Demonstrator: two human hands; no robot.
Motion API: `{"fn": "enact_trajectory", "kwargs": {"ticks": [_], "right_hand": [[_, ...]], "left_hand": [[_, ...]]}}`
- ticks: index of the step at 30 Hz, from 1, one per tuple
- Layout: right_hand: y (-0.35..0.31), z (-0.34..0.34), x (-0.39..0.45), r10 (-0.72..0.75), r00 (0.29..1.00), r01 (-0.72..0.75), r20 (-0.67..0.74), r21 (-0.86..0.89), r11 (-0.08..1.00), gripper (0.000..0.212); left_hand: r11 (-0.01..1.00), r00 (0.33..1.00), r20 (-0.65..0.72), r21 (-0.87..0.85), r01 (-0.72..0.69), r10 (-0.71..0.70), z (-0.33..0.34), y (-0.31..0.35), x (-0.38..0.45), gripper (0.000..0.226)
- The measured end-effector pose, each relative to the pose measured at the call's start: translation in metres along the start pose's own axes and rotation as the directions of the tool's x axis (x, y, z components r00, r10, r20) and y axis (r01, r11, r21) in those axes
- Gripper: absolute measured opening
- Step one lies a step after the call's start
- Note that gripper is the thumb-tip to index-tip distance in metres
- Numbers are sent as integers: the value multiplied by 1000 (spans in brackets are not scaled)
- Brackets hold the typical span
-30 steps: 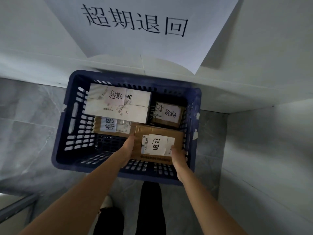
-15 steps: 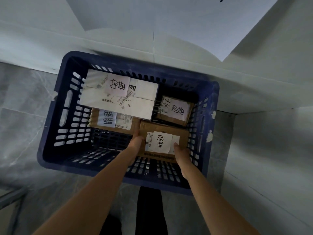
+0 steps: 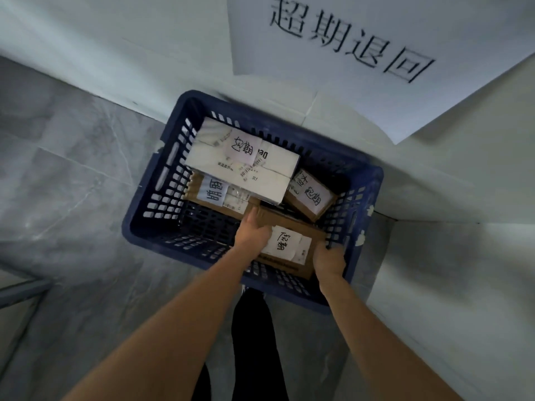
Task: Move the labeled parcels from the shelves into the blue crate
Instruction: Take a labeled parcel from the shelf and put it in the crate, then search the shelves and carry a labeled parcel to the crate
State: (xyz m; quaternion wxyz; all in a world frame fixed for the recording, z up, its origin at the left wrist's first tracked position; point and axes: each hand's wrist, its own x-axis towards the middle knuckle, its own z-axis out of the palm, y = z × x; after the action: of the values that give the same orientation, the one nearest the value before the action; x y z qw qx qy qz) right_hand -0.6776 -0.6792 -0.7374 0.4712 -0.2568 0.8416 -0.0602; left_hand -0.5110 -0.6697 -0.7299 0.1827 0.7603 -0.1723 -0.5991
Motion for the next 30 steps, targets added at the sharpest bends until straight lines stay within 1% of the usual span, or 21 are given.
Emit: {"fn": "enact_trajectory", "kwargs": {"ticks": [2,4,6,8,10,12,14,17,19,20,25,27,30], "right_hand": [[-25,-15,-24,-143,990,142,-8,-46,989,46],[-51,-29,-50,-303,953,300,-11,-120,947,42],[-76,-39,-76,-458,889,446,-22,-194,874,41],[-101,-45,-108,-585,811,567,-3,-241,788,46],[-124,-44,-146,-713,700,690,39,-295,661,50],[-144,-37,-187,-837,540,796,87,-375,475,49],[-162,-25,-231,-910,385,844,154,-457,280,49],[-186,-5,-302,-950,184,861,254,-507,31,53],[-199,11,-355,-950,65,862,304,-497,-100,53],[-205,19,-384,-947,7,862,321,-482,-157,53],[-211,65,-537,-895,-264,832,361,-384,-400,53],[-203,87,-598,-848,-374,800,375,-333,-500,53],[-180,120,-686,-764,-508,754,397,-223,-618,54]], "left_hand": [[996,998,27,73,-56,54,-15,18,-25,72],[970,992,17,206,-129,129,-34,37,-52,69],[930,975,-3,301,-210,221,-56,56,-80,63],[874,944,-54,398,-279,326,-83,71,-109,63],[793,875,-138,505,-341,464,-116,80,-141,64],[711,784,-210,598,-370,584,-151,83,-173,69],[625,674,-279,700,-345,684,-188,80,-203,72],[554,519,-368,790,-262,772,-242,69,-250,73],[538,428,-422,820,-195,799,-279,58,-284,73],[541,394,-449,826,-161,802,-297,52,-303,74],[612,271,-580,790,-43,768,-388,3,-405,73],[640,228,-625,768,8,747,-422,-23,-449,73],[691,133,-699,715,102,703,-471,-68,-513,72]]}}
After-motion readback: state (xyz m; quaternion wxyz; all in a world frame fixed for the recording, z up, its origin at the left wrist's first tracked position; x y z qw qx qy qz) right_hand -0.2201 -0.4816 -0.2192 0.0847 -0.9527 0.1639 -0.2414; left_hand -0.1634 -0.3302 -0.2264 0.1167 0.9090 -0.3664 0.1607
